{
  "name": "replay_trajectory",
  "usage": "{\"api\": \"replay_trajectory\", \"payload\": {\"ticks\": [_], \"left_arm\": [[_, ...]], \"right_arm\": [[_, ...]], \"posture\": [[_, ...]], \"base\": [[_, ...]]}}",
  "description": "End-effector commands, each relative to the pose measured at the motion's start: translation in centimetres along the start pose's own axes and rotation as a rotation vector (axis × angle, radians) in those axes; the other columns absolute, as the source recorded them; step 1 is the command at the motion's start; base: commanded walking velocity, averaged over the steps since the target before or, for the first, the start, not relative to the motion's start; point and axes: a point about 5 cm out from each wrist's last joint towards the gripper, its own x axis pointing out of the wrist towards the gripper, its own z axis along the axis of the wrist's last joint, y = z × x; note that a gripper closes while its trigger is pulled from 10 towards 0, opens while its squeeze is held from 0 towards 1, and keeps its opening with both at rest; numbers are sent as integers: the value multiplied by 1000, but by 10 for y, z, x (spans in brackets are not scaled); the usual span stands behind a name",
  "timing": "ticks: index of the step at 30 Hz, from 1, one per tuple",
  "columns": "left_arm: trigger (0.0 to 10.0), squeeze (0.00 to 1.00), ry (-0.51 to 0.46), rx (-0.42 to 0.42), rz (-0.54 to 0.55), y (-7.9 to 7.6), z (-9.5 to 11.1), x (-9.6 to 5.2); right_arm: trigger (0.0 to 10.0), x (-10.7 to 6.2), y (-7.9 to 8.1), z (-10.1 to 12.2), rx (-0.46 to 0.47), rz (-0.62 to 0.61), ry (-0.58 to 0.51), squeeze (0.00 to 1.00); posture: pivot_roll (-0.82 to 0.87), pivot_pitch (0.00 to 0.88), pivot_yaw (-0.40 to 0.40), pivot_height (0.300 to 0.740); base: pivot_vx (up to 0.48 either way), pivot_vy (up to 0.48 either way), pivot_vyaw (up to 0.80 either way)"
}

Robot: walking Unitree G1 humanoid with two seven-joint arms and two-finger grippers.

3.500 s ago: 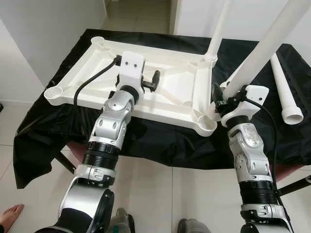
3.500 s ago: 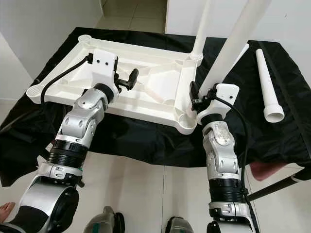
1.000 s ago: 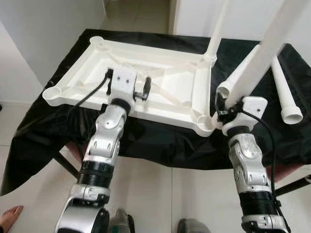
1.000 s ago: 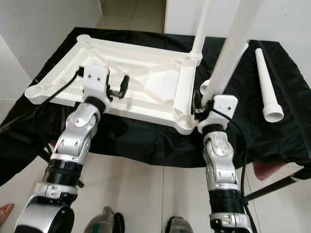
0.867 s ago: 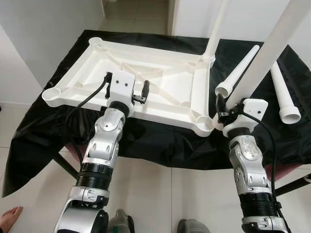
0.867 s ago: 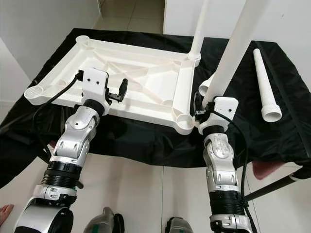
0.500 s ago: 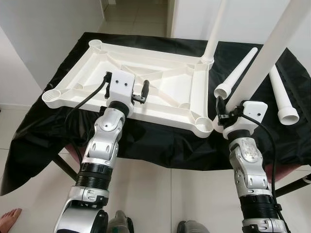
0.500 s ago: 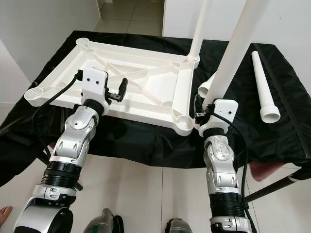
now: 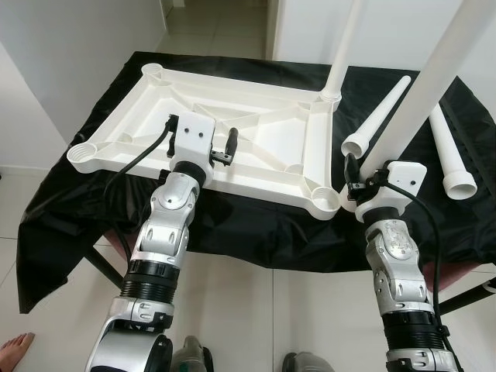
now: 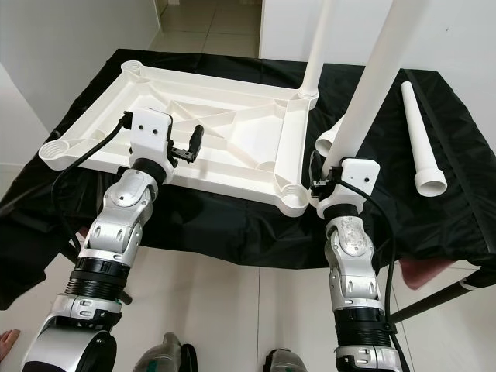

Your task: Building children table

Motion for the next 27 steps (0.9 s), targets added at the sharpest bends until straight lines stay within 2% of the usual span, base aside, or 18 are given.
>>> {"api": "replay_trajectory", "payload": {"ticks": [1,27], "left_arm": [[10000,0,-5,14,109,6,0,-2],[10000,0,-5,14,109,6,0,-2]], "right_arm": [[10000,-2,-1,-6,6,-6,28,0],[10000,-2,-1,-6,6,-6,28,0]], "posture": [[-50,46,54,740],[-50,46,54,740]], "base": [[0,0,0],[0,0,0]]}}
